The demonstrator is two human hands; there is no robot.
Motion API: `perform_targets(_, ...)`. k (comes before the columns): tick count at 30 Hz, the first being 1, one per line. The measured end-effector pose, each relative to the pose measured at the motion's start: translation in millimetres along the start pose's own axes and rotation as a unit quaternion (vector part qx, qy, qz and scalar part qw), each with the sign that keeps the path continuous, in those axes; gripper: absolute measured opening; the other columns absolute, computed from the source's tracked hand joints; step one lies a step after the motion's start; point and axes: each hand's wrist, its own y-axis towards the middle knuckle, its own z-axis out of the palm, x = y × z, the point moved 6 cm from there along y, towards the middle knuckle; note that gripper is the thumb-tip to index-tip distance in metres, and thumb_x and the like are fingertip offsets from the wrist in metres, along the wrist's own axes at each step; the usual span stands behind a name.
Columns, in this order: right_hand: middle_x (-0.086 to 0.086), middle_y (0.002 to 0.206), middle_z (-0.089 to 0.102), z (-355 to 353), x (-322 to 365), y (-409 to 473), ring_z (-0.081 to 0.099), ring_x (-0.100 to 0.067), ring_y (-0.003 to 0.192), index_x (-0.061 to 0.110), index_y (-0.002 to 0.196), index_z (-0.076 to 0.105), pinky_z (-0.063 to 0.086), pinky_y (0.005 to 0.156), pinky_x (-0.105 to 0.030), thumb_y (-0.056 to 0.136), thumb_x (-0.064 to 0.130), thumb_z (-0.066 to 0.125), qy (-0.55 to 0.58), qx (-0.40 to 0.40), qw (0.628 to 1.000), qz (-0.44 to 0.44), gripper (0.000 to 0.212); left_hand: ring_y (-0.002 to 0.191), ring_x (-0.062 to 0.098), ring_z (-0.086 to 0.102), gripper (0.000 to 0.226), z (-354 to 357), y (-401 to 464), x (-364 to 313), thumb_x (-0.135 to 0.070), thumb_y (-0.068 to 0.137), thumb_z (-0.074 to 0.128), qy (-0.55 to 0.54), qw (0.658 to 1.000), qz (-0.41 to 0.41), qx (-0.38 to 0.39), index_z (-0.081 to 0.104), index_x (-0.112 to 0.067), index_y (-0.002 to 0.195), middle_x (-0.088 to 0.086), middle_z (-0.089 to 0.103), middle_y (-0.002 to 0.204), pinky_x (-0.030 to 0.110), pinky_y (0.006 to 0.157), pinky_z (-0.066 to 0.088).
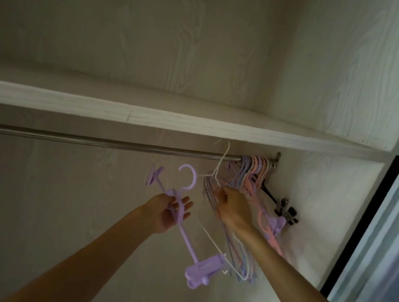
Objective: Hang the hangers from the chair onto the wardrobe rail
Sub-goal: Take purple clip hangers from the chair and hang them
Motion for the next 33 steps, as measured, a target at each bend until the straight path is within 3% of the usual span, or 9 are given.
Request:
perform_targets(3, -0.015, 0.111, 0.066, 12.1, -3.1, 15.3, 0.060, -0.029, 0.104, 0.005, 0.103, 0.064, 0.044, 0.080, -0.030, 0.099, 0.018, 0.035, -0.062, 0.025, 0.998, 0.014, 0.031, 0.080, 0.023, 0.055, 0.030, -3.9, -4.5, -4.9, -0.010, 0.102, 0.027, -0.018, 1.000, -0.001, -0.006, 0.052, 0.000, 0.090, 0.013, 0.056, 0.090, 0.038, 0.101, 0.035)
perform_targets(6, -0.017, 0.113, 0.065, 22.4, -12.9, 22.0, 0.060, -0.030, 0.106, 0.003, 0.104, 0.061, 0.044, 0.081, -0.031, 0.099, 0.021, 0.035, -0.099, 0.040, 0.994, 0.034, 0.032, 0.099, 0.026, 0.056, 0.028, -10.5, -7.4, -9.8, -0.007, 0.102, 0.026, -0.013, 1.000, -0.004, -0.009, 0.053, -0.002, 0.096, 0.013, 0.057, 0.096, 0.040, 0.097, 0.035)
perform_targets(8, -0.018, 0.110, 0.066, 26.9, -20.3, 21.1, 0.061, -0.032, 0.104, 0.002, 0.103, 0.062, 0.046, 0.082, -0.032, 0.097, 0.023, 0.037, -0.117, 0.060, 0.990, 0.042, 0.033, 0.091, 0.025, 0.062, 0.030, -16.8, -7.8, -12.8, -0.005, 0.101, 0.026, -0.007, 1.000, -0.001, -0.012, 0.054, -0.001, 0.089, 0.014, 0.061, 0.089, 0.038, 0.095, 0.043)
perform_targets(11, -0.012, 0.118, 0.062, 17.6, -16.3, 24.3, 0.061, -0.031, 0.105, 0.008, 0.118, 0.055, 0.048, 0.081, -0.035, 0.095, 0.026, 0.042, -0.149, 0.009, 0.989, -0.014, 0.032, 0.054, 0.022, 0.070, 0.032, -26.0, -7.8, -17.8, -0.001, 0.098, 0.027, -0.005, 1.000, 0.006, -0.016, 0.054, -0.002, 0.079, 0.014, 0.069, 0.063, 0.035, 0.064, 0.058)
perform_targets(15, -0.011, 0.138, 0.045, -13.7, 25.3, 50.8, 0.043, -0.028, 0.126, 0.012, 0.138, 0.037, 0.037, 0.100, -0.039, 0.092, 0.032, 0.052, -0.148, -0.142, 0.966, -0.157, 0.052, 0.047, 0.019, 0.068, 0.030, -33.6, -3.1, -26.6, 0.001, 0.095, 0.028, -0.008, 0.999, 0.021, -0.028, 0.054, -0.003, 0.081, 0.013, 0.068, 0.056, 0.032, 0.042, 0.055)
perform_targets(19, -0.009, 0.140, 0.044, -5.1, 36.5, 85.2, 0.037, -0.027, 0.131, 0.012, 0.138, 0.039, 0.022, 0.111, -0.040, 0.091, 0.033, 0.052, -0.300, -0.061, 0.925, -0.224, 0.053, 0.047, 0.020, 0.068, 0.030, -38.2, 2.4, -28.1, 0.000, 0.096, 0.028, -0.020, 0.999, 0.017, -0.032, 0.055, -0.002, 0.082, 0.013, 0.068, 0.056, 0.033, 0.042, 0.056)
perform_targets(23, -0.006, 0.130, 0.055, -12.6, 15.4, 94.6, 0.047, -0.026, 0.122, 0.014, 0.131, 0.050, 0.022, 0.108, -0.037, 0.087, 0.037, 0.059, -0.303, -0.075, 0.911, -0.268, 0.050, 0.046, 0.019, 0.068, 0.030, -43.1, 0.8, -28.8, 0.002, 0.095, 0.028, -0.010, 0.999, 0.011, -0.029, 0.055, -0.002, 0.082, 0.012, 0.068, 0.055, 0.032, 0.041, 0.054)
perform_targets(30, -0.011, 0.138, 0.050, -45.4, -17.3, 100.5, 0.041, -0.030, 0.131, 0.012, 0.134, 0.048, 0.019, 0.113, -0.043, 0.083, 0.040, 0.064, -0.349, -0.087, 0.909, -0.211, 0.060, 0.047, 0.019, 0.068, 0.031, -45.5, -10.5, -37.0, 0.003, 0.095, 0.026, 0.009, 0.999, 0.015, -0.031, 0.055, -0.001, 0.085, 0.012, 0.068, 0.056, 0.029, 0.040, 0.054)
perform_targets(33, -0.014, 0.131, 0.054, -45.9, -4.3, 80.0, 0.048, -0.031, 0.122, 0.010, 0.131, 0.050, 0.032, 0.104, -0.042, 0.084, 0.052, 0.051, -0.272, -0.102, 0.936, -0.197, 0.063, 0.065, 0.022, 0.068, 0.028, -38.7, -13.5, -34.0, 0.002, 0.097, 0.027, 0.020, 0.999, 0.025, -0.017, 0.054, -0.003, 0.091, 0.012, 0.067, 0.075, 0.036, 0.066, 0.056)
